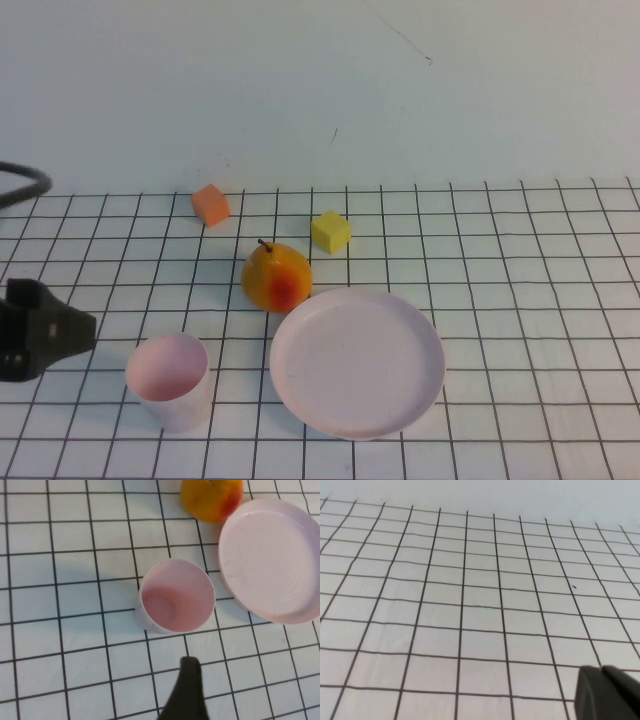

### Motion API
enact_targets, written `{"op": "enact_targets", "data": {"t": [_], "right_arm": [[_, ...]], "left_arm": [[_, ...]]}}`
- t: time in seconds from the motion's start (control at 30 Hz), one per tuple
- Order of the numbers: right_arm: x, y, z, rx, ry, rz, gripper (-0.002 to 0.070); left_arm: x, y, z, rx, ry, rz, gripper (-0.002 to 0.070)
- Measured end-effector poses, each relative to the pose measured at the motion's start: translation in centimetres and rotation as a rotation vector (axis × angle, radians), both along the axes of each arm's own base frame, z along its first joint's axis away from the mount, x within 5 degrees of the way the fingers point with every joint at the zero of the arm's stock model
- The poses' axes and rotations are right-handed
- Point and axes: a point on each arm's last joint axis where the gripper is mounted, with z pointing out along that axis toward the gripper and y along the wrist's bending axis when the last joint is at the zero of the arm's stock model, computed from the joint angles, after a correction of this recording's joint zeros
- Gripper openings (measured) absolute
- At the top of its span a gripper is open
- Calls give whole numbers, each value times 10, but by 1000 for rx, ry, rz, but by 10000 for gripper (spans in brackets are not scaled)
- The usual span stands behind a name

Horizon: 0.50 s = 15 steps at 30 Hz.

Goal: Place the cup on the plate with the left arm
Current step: Pick up the cup from the table

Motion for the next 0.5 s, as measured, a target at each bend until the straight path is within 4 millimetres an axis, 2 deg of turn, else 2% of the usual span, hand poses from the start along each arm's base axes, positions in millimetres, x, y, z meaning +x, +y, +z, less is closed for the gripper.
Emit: {"op": "enact_targets", "data": {"t": [0.1, 0.27, 0.5], "right_arm": [[0, 0, 0, 0, 0, 0, -2], [0, 0, 0, 0, 0, 0, -2], [0, 0, 0, 0, 0, 0, -2]], "left_arm": [[24, -1, -10, 4, 83, -24, 560], [61, -1, -37, 2, 232, -26, 564], [96, 1, -74, 10, 329, 2, 490]]}}
